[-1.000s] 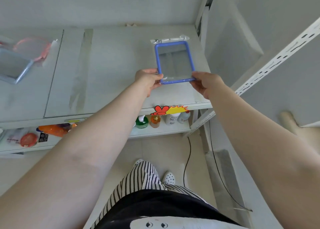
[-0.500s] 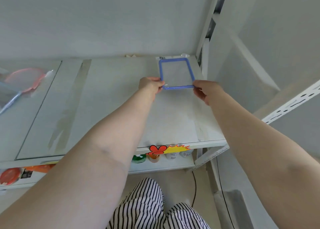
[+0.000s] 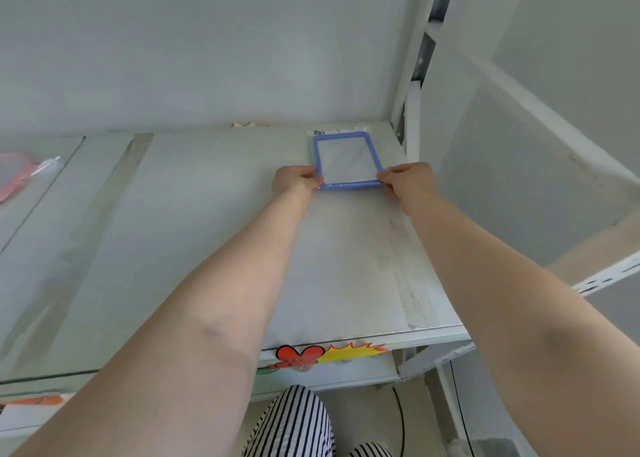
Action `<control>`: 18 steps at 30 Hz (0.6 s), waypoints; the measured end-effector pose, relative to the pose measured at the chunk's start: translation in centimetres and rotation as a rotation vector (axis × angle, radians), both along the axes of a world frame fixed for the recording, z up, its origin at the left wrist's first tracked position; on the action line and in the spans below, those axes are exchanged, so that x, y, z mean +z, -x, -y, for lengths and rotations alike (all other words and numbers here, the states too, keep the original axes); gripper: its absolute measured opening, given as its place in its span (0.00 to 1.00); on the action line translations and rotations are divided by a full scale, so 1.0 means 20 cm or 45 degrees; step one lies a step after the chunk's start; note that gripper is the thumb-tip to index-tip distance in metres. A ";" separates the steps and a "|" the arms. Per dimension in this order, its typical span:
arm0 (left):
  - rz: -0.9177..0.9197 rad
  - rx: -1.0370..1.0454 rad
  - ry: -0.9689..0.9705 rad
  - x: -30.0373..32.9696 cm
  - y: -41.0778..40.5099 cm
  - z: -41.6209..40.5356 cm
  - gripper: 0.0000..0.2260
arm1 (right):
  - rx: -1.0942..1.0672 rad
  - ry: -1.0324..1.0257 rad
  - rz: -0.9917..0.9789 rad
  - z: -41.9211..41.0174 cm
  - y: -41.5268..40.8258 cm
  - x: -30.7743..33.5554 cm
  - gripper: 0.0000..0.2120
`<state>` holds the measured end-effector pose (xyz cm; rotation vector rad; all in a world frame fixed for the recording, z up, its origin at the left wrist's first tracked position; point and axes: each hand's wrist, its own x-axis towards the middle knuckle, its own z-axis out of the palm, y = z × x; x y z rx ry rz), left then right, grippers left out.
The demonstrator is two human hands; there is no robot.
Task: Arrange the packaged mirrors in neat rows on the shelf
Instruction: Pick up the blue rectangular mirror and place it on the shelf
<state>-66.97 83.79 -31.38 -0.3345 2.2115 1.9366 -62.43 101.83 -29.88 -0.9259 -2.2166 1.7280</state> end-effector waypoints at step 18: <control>-0.140 0.065 0.348 0.00 0.03 -0.06 0.13 | -0.034 -0.135 0.123 0.00 0.05 -0.03 0.10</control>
